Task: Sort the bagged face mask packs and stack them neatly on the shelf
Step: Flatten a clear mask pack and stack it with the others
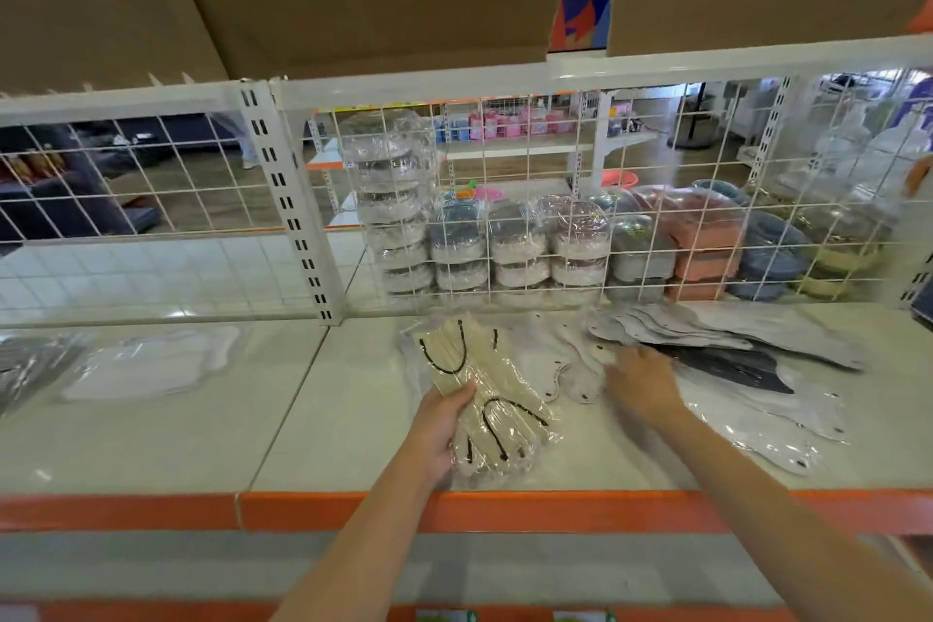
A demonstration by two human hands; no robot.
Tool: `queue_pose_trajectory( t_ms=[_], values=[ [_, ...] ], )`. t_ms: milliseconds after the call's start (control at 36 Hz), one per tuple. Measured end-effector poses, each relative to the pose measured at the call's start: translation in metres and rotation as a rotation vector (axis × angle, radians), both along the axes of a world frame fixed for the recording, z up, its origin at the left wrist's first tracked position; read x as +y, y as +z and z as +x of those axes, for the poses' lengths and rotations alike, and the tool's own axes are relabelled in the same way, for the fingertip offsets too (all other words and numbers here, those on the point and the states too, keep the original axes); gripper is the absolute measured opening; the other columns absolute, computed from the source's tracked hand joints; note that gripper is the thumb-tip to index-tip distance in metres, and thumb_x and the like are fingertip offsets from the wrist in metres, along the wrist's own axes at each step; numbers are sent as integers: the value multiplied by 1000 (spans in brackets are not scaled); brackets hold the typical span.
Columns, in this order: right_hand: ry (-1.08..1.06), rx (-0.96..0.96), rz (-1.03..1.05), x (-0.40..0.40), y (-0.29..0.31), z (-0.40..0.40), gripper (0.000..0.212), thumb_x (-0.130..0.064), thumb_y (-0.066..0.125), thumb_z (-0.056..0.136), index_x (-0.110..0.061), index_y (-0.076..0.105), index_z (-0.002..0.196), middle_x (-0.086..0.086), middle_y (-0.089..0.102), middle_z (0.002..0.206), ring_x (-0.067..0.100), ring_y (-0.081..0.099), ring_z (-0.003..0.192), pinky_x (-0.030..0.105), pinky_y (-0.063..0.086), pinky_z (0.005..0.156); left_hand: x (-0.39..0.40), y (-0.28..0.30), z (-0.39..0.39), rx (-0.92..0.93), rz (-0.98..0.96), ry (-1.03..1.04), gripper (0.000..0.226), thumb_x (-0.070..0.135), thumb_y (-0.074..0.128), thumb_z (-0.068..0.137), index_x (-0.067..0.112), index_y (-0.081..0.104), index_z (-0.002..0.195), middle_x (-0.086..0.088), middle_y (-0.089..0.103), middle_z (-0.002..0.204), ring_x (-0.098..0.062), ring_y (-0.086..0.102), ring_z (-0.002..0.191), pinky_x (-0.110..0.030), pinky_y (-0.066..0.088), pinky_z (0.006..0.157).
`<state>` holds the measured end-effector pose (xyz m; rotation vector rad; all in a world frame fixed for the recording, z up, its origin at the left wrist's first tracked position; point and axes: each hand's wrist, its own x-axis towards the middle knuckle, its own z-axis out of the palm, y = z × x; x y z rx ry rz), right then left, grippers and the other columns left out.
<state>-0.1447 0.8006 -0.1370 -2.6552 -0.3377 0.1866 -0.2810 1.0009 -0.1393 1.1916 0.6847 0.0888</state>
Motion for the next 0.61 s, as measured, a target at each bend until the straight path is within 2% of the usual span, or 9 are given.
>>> queue_pose_trajectory(
  t_ms=[83,167,250,333,361,444,472,528,611],
  values=[
    [-20,4,-222,-22,-2,16,41,-17,38,94,-6,42,133,17,48,135,33,44,123,37,36,104,2,4,-2,8,27,2,36,17,62,89,-4,56,117,-18,67,102,-32,63,98,-39,53,81],
    [-5,-59,-460,-29,-1,17,41,-20,41,93,-12,44,134,7,49,136,26,43,127,37,34,106,0,3,-2,20,49,-9,39,19,65,87,-2,57,118,-21,61,121,-33,56,117,-48,41,103],
    [-11,-145,-540,-24,3,17,36,-21,41,93,-18,49,128,3,52,133,22,41,128,38,31,105,-5,3,-2,-10,43,-26,38,17,62,89,0,54,122,-10,60,121,-19,51,117,-32,31,104],
    [30,-191,-611,-13,12,13,32,-17,42,93,-18,54,123,2,56,128,20,46,124,35,33,102,-10,6,-3,-22,41,-39,41,16,58,92,2,45,128,-6,54,128,-19,45,125,-38,28,107],
    [36,-199,-605,-9,15,11,31,-15,42,93,-17,55,121,2,58,126,20,49,121,34,35,101,-9,7,-4,-15,48,-41,36,14,58,92,3,46,125,-5,56,124,-17,49,120,-38,33,103],
    [72,-155,-452,-1,22,6,22,-18,41,93,-15,56,109,6,62,113,25,58,103,34,43,85,-7,8,-5,0,60,-60,12,10,56,93,5,57,104,-1,64,92,-10,60,90,-23,42,70],
    [79,-120,-344,1,23,5,16,-22,42,93,-16,54,102,7,61,107,26,58,96,33,45,79,-5,6,-6,13,74,-59,11,10,56,93,5,58,102,-1,64,91,-11,60,92,-22,42,71],
    [104,-32,-214,3,26,7,14,-28,43,92,-15,47,94,9,59,100,27,55,89,33,44,73,-2,6,-8,14,86,-45,17,12,58,91,5,59,107,-2,66,99,-13,58,98,-31,40,88],
    [67,49,-190,2,23,11,28,-36,42,93,-12,47,106,13,57,107,30,56,101,35,44,77,1,8,-10,15,92,-55,6,12,59,91,10,59,97,-3,66,100,-14,58,97,-30,37,91]
  ],
)
